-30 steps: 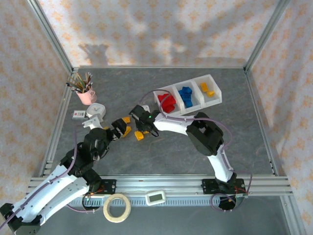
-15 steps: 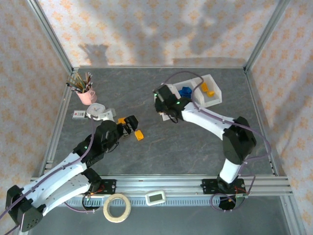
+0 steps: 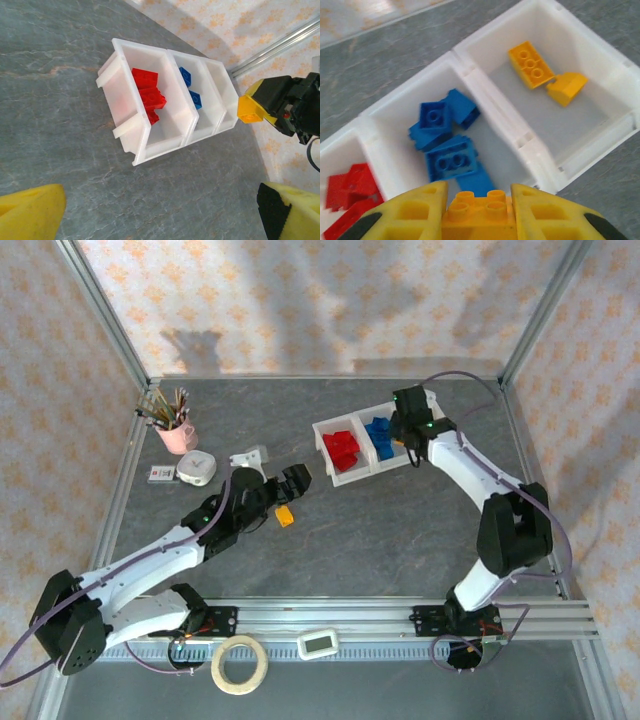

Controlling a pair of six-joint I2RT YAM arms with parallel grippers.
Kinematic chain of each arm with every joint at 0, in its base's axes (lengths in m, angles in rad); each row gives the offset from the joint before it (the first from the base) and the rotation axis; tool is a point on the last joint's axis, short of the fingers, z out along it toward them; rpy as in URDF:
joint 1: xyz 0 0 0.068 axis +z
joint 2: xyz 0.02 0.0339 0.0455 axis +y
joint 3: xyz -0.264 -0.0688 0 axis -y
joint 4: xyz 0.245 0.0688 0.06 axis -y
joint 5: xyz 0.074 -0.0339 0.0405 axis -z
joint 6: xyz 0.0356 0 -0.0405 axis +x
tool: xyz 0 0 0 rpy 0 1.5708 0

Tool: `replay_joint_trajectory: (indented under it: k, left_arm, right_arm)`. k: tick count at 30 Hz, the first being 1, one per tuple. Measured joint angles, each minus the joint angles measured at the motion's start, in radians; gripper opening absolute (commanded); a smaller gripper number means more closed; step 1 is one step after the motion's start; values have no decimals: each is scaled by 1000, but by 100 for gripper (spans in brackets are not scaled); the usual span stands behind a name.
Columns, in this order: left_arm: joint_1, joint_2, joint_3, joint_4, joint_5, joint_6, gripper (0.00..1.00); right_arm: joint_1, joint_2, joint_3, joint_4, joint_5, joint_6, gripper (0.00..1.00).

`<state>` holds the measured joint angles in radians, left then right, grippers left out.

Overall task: Sort the legos into containers by color
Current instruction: Place the lego in the container.

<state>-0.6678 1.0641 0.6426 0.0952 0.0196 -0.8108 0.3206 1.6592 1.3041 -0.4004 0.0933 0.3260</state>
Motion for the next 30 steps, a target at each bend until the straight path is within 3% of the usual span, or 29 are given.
replay_joint_trajectory:
  k: [9, 21, 24, 26, 30]
  left_arm:
    - [-5, 51, 25, 53, 8, 0, 99]
    - [-5, 73, 44, 59, 7, 5, 99]
    - [-5, 83, 48, 60, 7, 8, 99]
    - [-5, 89, 52, 60, 7, 10, 99]
    - [-5, 90, 58, 59, 6, 23, 99]
  right_arm:
    - [-90, 235, 151, 16, -8, -44, 30]
    - [-178, 316, 345, 8, -41, -65, 32]
    - [-182, 372, 374, -1, -38, -73, 39]
    - [-182, 413, 395, -15, -35, -79, 49]
    - [-182, 449, 413, -43, -33, -95, 57]
